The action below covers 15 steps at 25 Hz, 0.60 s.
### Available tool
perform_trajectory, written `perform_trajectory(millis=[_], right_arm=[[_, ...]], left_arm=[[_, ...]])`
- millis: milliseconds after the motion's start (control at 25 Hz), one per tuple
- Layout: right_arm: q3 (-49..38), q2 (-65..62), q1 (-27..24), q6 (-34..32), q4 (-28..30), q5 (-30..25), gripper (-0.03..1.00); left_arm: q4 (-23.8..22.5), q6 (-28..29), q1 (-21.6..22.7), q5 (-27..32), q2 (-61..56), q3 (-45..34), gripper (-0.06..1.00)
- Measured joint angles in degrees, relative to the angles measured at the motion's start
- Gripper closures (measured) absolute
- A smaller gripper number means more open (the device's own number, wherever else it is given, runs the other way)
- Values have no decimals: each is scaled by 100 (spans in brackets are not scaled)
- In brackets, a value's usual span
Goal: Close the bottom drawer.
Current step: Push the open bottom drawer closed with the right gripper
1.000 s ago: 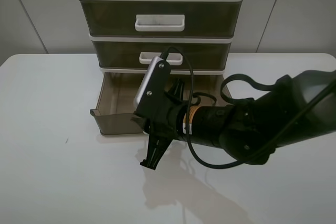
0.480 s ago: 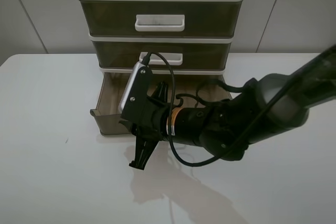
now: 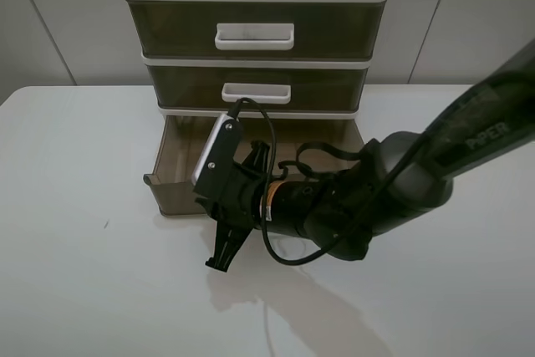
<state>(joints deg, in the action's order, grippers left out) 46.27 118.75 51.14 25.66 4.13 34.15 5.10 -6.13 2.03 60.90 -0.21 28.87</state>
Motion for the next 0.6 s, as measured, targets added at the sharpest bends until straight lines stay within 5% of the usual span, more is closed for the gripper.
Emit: perform_trajectory(millis=[600], right_arm=[[202,97,-123,11,-608,105,96]], left_arm=[[0,0,0,0,0,0,23]])
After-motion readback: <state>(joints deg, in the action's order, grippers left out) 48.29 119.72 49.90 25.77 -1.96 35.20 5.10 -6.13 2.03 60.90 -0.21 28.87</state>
